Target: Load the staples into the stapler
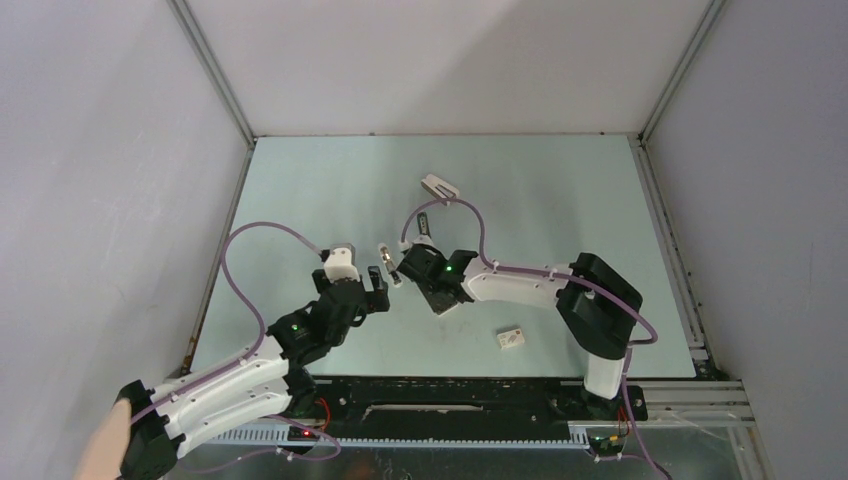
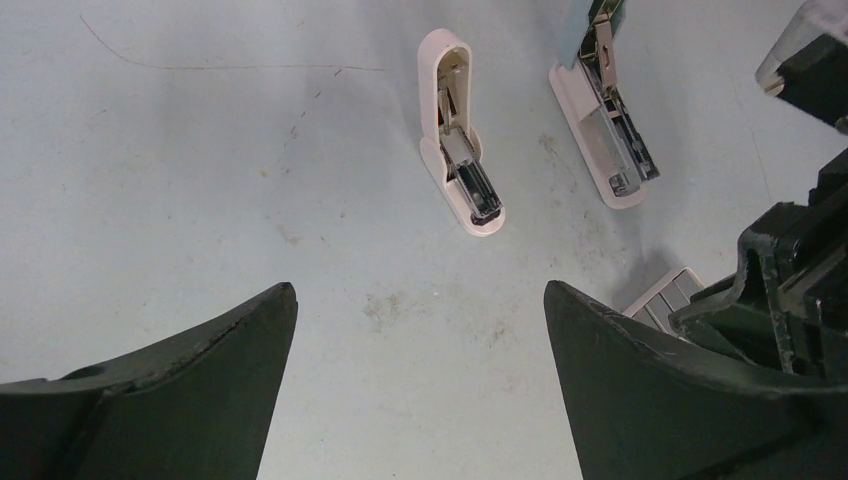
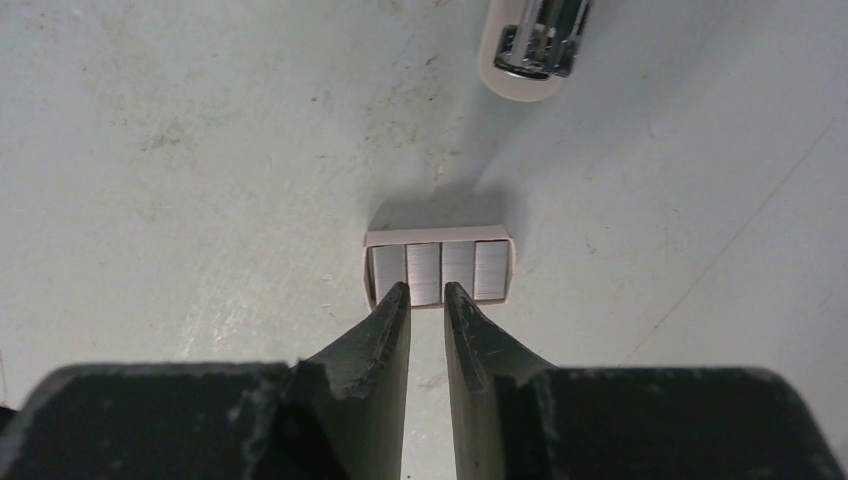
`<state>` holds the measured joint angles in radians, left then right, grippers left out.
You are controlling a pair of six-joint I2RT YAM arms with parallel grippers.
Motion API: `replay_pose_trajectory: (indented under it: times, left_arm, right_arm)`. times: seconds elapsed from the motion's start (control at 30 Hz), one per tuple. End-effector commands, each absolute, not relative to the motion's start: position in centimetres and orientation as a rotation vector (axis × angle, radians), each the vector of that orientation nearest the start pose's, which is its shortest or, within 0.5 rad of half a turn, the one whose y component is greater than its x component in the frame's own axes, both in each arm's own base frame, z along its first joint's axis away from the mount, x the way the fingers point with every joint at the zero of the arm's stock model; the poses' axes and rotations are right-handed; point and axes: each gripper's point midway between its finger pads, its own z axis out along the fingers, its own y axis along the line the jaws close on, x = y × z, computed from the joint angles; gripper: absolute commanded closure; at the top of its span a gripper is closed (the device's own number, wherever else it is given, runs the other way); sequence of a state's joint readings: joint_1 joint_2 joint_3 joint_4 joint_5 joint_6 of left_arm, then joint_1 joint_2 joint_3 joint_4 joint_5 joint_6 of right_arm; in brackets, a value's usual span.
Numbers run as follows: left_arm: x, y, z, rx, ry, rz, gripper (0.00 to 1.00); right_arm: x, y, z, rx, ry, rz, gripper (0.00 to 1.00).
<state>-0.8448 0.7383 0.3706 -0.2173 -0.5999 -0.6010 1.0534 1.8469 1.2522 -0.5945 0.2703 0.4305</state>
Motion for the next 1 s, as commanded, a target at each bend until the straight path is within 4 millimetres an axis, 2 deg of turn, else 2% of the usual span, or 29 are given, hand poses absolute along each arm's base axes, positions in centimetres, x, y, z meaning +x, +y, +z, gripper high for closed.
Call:
replay_pose_trajectory:
  times: [0.0, 0.3, 0.47, 0.63, 0.97]
  left_arm:
    - [23.0, -13.6, 11.4, -0.098, 2.011, -0.272, 0.04]
    - [23.0, -13.6, 11.4, -0.097, 2.012, -0.272, 0.04]
    - [23.0, -13.7, 11.3, -0.094, 2.015, -0.272, 0.04]
    - [23.0, -13.7, 11.3, -0.095, 2.016, -0.273, 0.04]
    - [23.0, -13.7, 11.3, -0.095, 2.016, -0.274, 0.04]
  right_arm:
    - [22.8, 31.5, 5.0, -0.671, 2.545, 0.065, 0.78]
    - [22.5, 32.2, 3.4, -0.703, 2.580, 0.102, 0.76]
    - [22.4, 32.5, 3.1, -0.716, 2.587, 0.117, 0.70]
    - [22.4, 32.2, 2.6, -0.713, 2.596, 0.095, 0.65]
    - [22.6, 31.2, 1.7, -0.698, 2.619, 0.026, 0.66]
